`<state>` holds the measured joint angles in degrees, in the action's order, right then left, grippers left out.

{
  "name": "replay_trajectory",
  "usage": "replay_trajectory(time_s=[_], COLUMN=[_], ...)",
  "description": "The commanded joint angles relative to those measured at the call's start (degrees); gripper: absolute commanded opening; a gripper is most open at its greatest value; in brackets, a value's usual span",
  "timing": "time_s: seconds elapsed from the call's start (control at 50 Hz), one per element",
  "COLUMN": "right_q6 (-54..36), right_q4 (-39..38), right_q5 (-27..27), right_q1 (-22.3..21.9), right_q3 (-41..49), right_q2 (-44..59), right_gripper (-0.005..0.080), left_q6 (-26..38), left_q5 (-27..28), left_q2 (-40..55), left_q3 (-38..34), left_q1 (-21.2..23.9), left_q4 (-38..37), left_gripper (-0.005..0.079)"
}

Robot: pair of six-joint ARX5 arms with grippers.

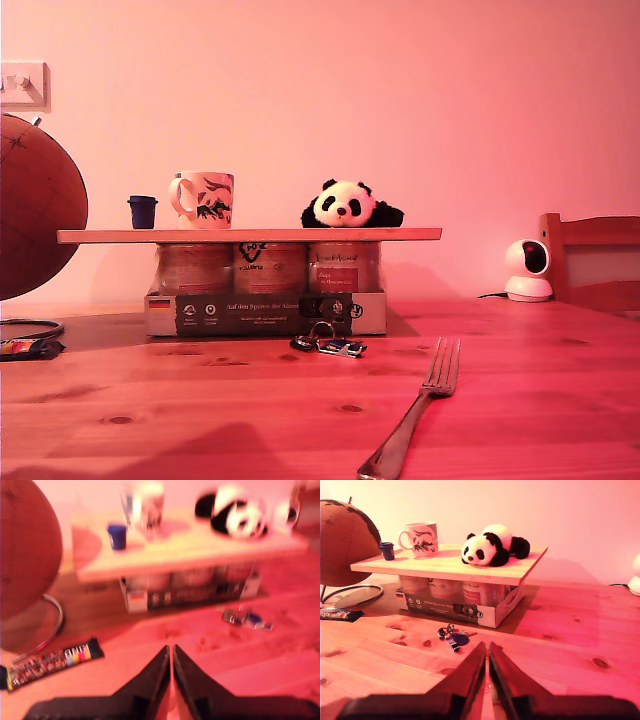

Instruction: Slide the metallic fork to the right

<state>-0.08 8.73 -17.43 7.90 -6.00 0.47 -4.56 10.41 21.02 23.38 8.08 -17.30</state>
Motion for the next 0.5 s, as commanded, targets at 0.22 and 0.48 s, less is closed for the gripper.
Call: replay_trajectory(time_s=[0.22,0.48], right_q6=[0.0,0.0], right_q4=[7.1,16.6], right_q5=[0.0,0.0], right_q1=[-0.2,-0.2], right_q3=[-0.7,-0.7], right_q2=[-0.3,-0.3], right_gripper=[-0.0012,-0.0012], left_q6=[-1.5,-1.5], left_q5=[-0.9,-0.4], left_q2=[-6.2,-7.3], left_q3=[-4.2,-4.2], left_q1=[0.0,0.0], left_q4=[-0.1,0.2], left_gripper=[-0.0020,-0.0020])
